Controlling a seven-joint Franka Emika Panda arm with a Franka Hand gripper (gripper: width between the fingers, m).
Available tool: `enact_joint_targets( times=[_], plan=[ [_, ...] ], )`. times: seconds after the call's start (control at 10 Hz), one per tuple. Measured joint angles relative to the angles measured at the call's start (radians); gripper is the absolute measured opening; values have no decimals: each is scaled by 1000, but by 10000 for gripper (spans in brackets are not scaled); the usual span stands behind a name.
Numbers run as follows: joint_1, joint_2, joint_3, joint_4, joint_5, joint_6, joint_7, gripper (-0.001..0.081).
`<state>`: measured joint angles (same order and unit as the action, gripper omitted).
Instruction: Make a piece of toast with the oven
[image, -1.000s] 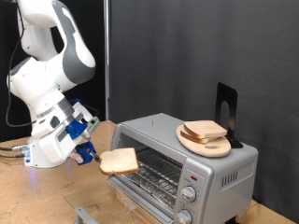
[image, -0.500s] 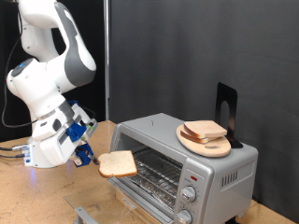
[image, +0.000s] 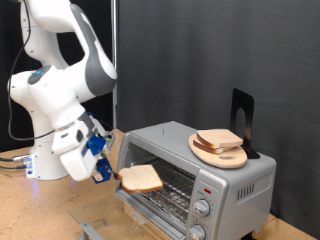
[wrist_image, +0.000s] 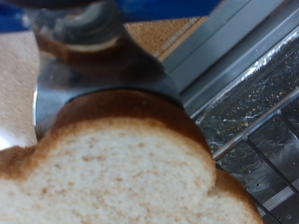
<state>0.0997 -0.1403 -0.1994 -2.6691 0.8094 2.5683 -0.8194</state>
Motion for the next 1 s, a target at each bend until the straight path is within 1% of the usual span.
enact_joint_targets(
  times=[0.2, 0.3, 0.5, 0.6, 0.8, 1.0],
  plan=[
    [30, 50, 51, 18, -7, 56, 9, 455],
    [46, 67, 71, 25, 11, 81, 1, 455],
    [68, 74, 97, 33, 71, 113, -60, 455],
    [69, 73, 98, 34, 89, 117, -92, 453],
    [69, 67, 97, 31, 96, 117, -138, 453],
    [56, 57, 90, 7, 65, 117, -172, 453]
  ],
)
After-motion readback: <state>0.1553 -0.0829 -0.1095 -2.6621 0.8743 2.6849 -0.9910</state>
